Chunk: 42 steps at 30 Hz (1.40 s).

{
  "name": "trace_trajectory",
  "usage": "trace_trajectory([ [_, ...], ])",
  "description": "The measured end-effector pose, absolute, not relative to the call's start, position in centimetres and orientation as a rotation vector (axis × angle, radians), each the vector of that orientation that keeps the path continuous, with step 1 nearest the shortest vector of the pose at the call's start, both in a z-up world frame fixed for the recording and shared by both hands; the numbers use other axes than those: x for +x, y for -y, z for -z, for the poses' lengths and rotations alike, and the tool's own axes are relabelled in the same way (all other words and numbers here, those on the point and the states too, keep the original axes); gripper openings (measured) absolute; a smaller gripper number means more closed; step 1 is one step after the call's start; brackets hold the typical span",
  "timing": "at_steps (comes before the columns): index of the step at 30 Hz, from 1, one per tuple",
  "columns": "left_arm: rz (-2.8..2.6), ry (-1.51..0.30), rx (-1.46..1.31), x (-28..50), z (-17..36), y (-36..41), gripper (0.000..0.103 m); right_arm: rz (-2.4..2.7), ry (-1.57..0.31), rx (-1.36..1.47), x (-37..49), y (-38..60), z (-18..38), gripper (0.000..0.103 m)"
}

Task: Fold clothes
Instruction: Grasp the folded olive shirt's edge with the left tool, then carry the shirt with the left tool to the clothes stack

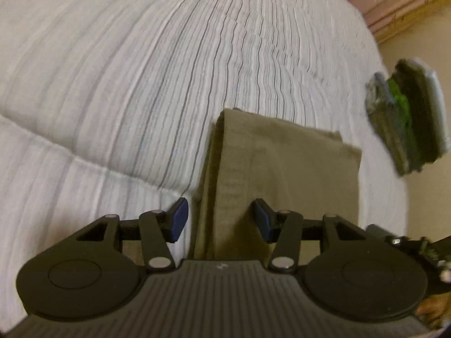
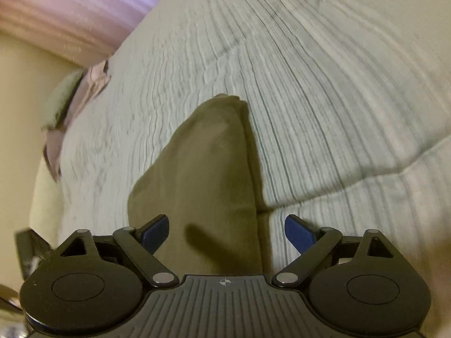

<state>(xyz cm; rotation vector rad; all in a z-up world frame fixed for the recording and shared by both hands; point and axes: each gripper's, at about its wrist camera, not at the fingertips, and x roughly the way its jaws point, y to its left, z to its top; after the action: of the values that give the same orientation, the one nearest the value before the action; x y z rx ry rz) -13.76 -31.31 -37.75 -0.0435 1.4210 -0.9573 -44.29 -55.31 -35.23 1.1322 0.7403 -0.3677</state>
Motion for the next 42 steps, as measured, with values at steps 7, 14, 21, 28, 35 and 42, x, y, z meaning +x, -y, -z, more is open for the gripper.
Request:
trace_trajectory([
  [7, 1.012, -1.525, -0.253, -12.5, 41.1, 31.2, 0.035, 0.323, -0.686, 1.304, -43.7, 56.1, 38.7, 0.051],
  [14, 1.083, -1.517, -0.216, -12.3, 36.0, 33.0, 0.021, 0.359, -0.654, 1.278, -44.4, 57.1, 32.4, 0.033],
  [21, 1.306, -1.417, -0.189, -13.8, 25.4, 40.7, 0.021, 0.442, -0.479, 1.252, -48.5, 60.2, 22.7, 0.033],
  [28, 1.554, -1.293, -0.182, -18.5, 16.6, 55.3, 0.021, 0.587, -0.266, 1.152, -55.3, 67.9, 12.9, 0.033],
  [35, 1.696, -1.164, -0.198, -23.5, 9.8, 72.5, 0.021, 0.661, -0.124, 1.091, -58.8, 81.7, 5.7, 0.033],
  [42, 1.741, -1.068, -0.145, -25.5, 7.2, 86.3, 0.022, 0.665, -0.054, 1.109, -59.1, 94.1, 5.0, 0.033],
])
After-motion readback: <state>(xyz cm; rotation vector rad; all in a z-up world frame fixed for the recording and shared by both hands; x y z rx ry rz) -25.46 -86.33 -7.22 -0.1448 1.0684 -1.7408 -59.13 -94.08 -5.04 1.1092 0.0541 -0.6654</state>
